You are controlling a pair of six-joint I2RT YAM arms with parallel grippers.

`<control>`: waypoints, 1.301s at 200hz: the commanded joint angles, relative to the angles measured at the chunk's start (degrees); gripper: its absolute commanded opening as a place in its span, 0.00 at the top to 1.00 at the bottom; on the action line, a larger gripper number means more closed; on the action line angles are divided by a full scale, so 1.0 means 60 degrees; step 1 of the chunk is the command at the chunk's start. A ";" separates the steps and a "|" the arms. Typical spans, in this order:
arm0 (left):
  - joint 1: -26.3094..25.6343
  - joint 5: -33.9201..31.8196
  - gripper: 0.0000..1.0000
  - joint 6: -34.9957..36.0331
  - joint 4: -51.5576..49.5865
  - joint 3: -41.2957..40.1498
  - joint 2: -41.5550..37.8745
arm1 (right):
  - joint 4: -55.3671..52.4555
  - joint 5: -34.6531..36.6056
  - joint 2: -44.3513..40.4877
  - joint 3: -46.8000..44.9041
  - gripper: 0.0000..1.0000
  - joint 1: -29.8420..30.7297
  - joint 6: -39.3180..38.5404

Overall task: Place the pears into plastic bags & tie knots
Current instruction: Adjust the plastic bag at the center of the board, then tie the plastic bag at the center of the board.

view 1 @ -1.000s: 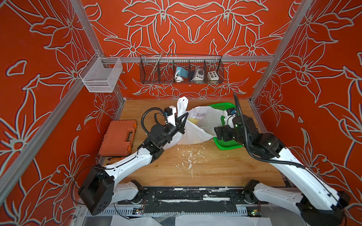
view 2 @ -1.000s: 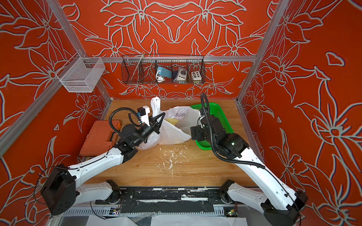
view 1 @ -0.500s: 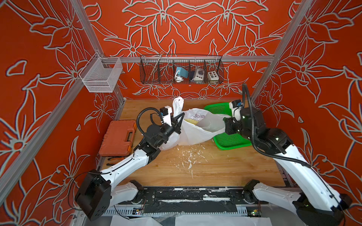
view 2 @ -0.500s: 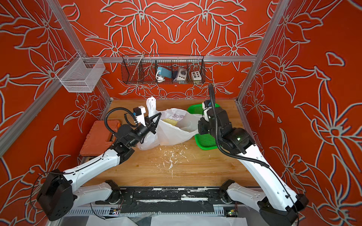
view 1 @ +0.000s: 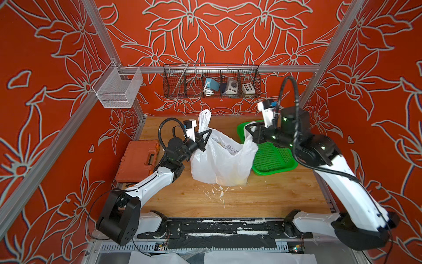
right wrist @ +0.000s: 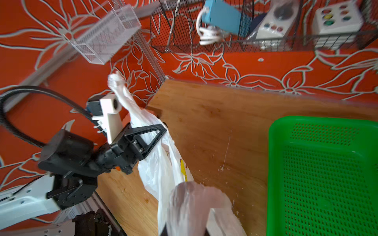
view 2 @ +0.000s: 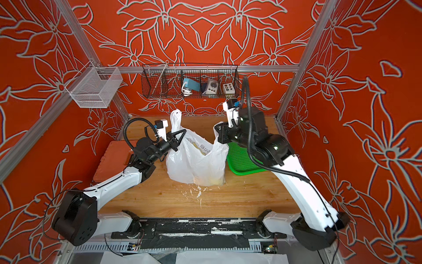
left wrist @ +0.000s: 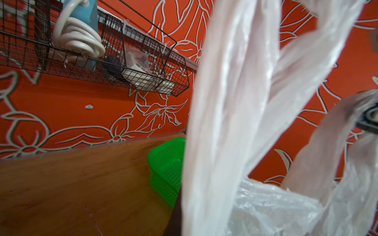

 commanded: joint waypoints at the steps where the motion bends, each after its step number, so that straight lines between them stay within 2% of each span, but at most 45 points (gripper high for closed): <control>1: 0.0053 0.0658 1.00 -0.0017 0.0731 -0.0172 0.0135 | 0.0541 -0.0195 0.0646 0.0066 1.00 0.0004 0.0145; 11: 0.0053 0.0707 1.00 -0.0001 0.0828 -0.0262 0.0166 | 0.0559 -0.0259 0.0989 0.0277 0.99 0.0006 0.0026; 21: 0.0052 0.0715 1.00 0.0011 0.0824 -0.0311 0.0209 | 0.0645 -0.0342 0.1178 0.0416 0.76 0.0008 -0.0166; 27: 0.0053 0.0715 1.00 0.0009 0.0802 -0.0342 0.0231 | 0.0724 -0.0351 0.1182 0.0422 0.56 -0.0009 -0.0301; 39: 0.0054 0.0730 1.00 -0.0047 0.0806 -0.0352 0.0261 | 0.1088 -0.0424 0.0903 0.0201 0.32 -0.0017 -0.0681; 56: 0.0064 0.0643 1.00 -0.0178 0.0690 -0.0336 0.0293 | 0.1818 -0.0572 -0.0102 -0.0711 0.13 -0.0029 -0.1207; 69: 0.0068 0.0670 1.00 -0.0240 0.0592 -0.0283 0.0324 | 0.2386 -0.1082 -0.1150 -0.1579 0.03 -0.0075 -0.1685; 118: 0.0148 0.0794 1.00 -0.0276 0.0362 -0.0168 0.0375 | 0.3550 -0.1475 -0.4744 -0.5388 0.03 -0.0149 -0.2232; 136: 0.0198 0.0860 1.00 -0.0233 0.0266 -0.0090 0.0429 | 0.4089 -0.1628 -0.5446 -0.6654 0.03 -0.0150 -0.2350; 182: 0.0316 0.1086 1.00 -0.0343 0.0267 0.0014 0.0566 | 0.4236 -0.1971 -0.7270 -0.8593 0.03 -0.0158 -0.1901; 225: 0.0316 0.1320 1.00 -0.0406 0.0325 0.0161 0.0744 | 0.5433 -0.1956 -0.6916 -0.9558 0.03 -0.0150 -0.1706; 260: 0.0316 0.1536 1.00 -0.0432 0.0352 0.0215 0.0824 | 0.6564 -0.1942 -0.5428 -0.8904 0.03 -0.0167 -0.2538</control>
